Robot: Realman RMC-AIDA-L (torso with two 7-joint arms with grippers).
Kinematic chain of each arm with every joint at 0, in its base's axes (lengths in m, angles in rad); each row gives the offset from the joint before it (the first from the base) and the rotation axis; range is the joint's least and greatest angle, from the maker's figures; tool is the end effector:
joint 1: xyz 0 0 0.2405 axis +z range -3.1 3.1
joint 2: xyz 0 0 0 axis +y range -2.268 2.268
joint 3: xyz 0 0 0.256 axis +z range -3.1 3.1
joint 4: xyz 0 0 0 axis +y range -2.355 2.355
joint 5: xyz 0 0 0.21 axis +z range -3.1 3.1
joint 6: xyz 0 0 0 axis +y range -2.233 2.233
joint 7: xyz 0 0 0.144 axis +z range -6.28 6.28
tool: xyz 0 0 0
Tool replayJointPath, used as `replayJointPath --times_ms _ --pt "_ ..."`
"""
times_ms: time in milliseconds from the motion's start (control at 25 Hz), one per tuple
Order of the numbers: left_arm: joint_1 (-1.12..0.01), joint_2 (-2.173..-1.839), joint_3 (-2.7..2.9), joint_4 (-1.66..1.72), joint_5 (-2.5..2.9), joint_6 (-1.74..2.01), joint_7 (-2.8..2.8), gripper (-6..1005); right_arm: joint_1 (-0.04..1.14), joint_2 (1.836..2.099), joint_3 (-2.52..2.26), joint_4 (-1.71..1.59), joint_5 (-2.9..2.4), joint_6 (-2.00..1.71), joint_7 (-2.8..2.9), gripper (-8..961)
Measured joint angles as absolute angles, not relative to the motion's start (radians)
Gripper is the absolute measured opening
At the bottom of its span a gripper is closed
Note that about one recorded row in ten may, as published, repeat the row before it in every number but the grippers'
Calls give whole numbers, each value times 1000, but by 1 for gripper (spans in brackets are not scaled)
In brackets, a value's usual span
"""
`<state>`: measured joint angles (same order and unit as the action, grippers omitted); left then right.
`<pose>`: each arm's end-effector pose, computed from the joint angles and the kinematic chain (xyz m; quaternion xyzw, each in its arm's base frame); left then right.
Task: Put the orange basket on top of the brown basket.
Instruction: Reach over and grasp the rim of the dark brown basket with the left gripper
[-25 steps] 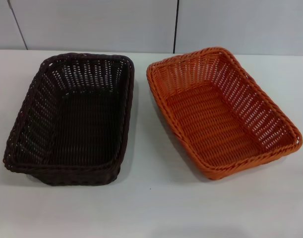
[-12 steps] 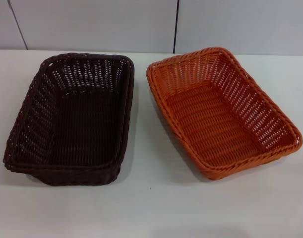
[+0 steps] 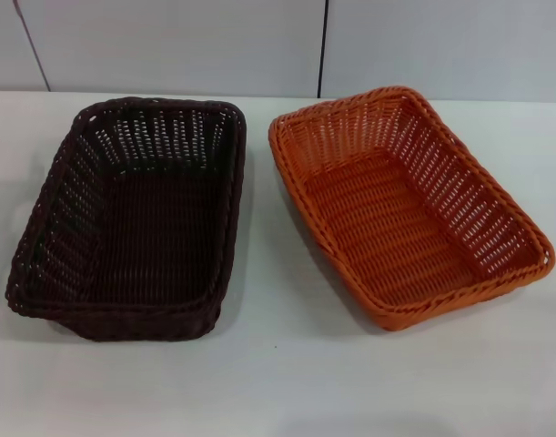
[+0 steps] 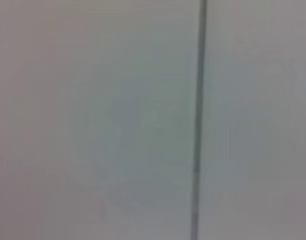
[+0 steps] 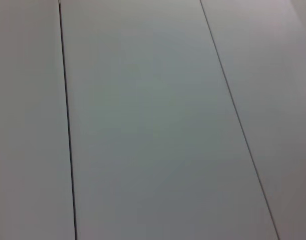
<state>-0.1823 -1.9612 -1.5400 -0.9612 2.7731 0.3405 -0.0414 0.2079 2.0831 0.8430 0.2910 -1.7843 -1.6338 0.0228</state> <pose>-0.3262 0.3749 0.0890 -0.6482 -0.3031 -0.2182 0.6636 0.3650 0.2387 0.0660 -0.4103 0.1953 0.3580 0.8157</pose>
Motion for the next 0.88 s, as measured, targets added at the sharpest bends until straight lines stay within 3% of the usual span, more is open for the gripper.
replayJointPath --times_ms 280,320,360,480,560,880 --pt "-161 -1964 -1617 -1418 2833 -334 11 727 211 2082 843 290 -1785 -1623 23 751" --pt "-180 -1987 -1664 -1520 2832 -546 79 727 212 2082 844 290 -1786 -1623 23 751" --pt "-180 -1987 -1664 -1520 2832 -546 79 727 212 2082 844 290 -1786 -1623 23 751" --pt "-218 -2050 -1751 -1644 2834 -810 192 727 217 2082 844 288 -1786 -1615 22 751" --pt "-247 -2062 -1775 -1681 2831 -944 216 729 221 2082 844 280 -1786 -1609 22 751" --pt "-309 -2061 -1772 -1635 2840 -1077 206 733 233 2083 843 256 -1787 -1595 21 751"
